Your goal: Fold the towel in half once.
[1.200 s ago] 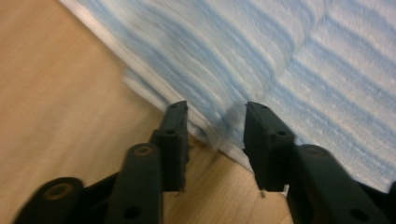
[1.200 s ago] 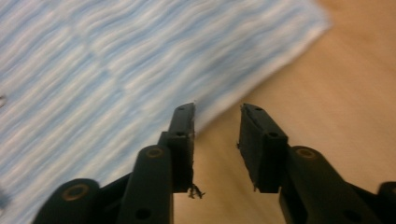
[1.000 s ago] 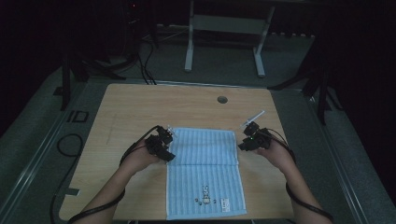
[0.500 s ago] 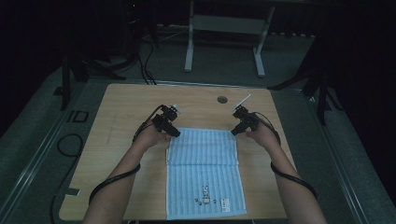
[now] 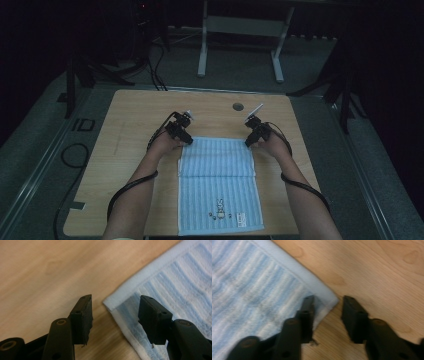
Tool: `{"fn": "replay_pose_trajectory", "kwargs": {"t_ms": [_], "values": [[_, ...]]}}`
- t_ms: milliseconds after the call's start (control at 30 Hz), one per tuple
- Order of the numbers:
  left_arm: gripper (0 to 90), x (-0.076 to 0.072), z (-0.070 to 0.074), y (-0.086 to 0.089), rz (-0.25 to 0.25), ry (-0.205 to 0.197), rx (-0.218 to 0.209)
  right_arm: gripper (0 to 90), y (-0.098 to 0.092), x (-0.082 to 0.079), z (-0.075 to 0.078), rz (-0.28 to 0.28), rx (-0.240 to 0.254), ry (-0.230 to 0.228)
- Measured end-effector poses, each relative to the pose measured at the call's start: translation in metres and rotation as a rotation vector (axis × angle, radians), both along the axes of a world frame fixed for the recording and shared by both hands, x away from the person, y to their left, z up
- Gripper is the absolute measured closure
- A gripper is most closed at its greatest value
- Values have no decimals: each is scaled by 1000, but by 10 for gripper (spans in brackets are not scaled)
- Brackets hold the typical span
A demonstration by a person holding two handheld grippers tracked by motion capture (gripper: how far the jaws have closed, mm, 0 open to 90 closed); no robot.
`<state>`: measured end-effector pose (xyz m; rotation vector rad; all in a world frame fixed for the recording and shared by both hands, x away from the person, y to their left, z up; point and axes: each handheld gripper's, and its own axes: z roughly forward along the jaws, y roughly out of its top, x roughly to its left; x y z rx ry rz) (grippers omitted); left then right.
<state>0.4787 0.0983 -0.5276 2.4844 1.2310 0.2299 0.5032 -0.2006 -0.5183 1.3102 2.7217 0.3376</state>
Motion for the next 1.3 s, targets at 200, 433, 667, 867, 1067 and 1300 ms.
{"fn": "replay_pose_trajectory", "kwargs": {"t_ms": [200,433,667,867,1067,1300], "values": [[679,-5,2,-4,-60,9,-27,827,12,-5,1,45,-38,-18],[838,-9,24,-1,-65,-31,-112,832,10,-8,28,59,7,-69],[837,-12,76,13,-70,-143,-184,832,8,-1,78,46,66,-149],[837,-19,131,28,-56,-239,-227,832,8,0,134,44,110,-258],[837,-41,167,37,-84,-316,-262,831,-1,-14,181,74,155,-353],[836,-82,163,37,-159,-312,-278,830,-11,-56,189,142,203,-412]]}}
